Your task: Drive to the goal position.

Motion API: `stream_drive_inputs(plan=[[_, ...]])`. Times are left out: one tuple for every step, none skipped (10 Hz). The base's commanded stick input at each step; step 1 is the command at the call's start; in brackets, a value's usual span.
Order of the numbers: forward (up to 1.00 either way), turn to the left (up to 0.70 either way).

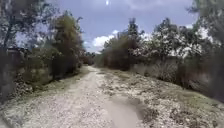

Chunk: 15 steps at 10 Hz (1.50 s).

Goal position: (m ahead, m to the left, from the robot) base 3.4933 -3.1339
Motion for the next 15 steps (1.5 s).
stream_drive_inputs(plan=[[0.5,0.01],[0.5,0.01],[0.5,0.01],[0.5,0.01],[0.5,0.01],[0.5,0.01],[0.5,0.01],[0.5,0.01],[0.5,0.01],[0.5,0.01],[0.5,0.01],[0.5,0.01],[0.5,0.01],[0.5,0.01],[0.5,0.01]])
